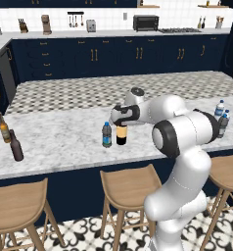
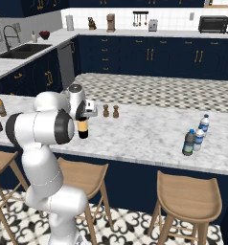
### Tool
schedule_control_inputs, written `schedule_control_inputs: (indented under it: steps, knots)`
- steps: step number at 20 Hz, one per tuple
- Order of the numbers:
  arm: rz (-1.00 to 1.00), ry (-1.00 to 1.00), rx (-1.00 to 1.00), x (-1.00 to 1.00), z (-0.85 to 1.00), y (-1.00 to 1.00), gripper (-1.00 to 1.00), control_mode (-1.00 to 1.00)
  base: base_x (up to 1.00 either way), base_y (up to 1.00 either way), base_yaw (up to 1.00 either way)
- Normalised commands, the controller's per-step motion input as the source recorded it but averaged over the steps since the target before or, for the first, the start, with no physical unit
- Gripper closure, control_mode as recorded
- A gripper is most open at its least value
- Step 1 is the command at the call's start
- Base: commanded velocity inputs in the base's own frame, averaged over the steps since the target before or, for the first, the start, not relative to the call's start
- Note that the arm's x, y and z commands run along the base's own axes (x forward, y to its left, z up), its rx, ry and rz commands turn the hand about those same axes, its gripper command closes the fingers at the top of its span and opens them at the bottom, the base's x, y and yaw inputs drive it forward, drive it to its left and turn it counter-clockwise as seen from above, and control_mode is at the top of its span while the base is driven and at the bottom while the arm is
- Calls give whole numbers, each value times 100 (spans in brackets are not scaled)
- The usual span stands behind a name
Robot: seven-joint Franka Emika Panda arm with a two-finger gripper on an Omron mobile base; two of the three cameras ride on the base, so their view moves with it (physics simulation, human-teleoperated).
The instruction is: Move the plastic bottles in the middle to the plastics group, and the glass bottles in the middle to the glass group.
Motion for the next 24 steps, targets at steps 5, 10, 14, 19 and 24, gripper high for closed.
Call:
schedule_control_inputs:
  steps: [5, 10, 14, 19, 24]
  knots:
    - [0, -1, 0, -8, 5, 0, 100, -100, 0, 0, 0]
    - [0, -6, 0, -77, 40, -7, 100, -100, 0, 0, 0]
    - [0, -3, 0, -100, 39, -5, 100, -100, 0, 0, 0]
    - [11, -17, 1, -84, 17, 17, 100, -100, 0, 0, 0]
    - [18, -6, 0, -30, 28, 87, 100, -100, 0, 0, 0]
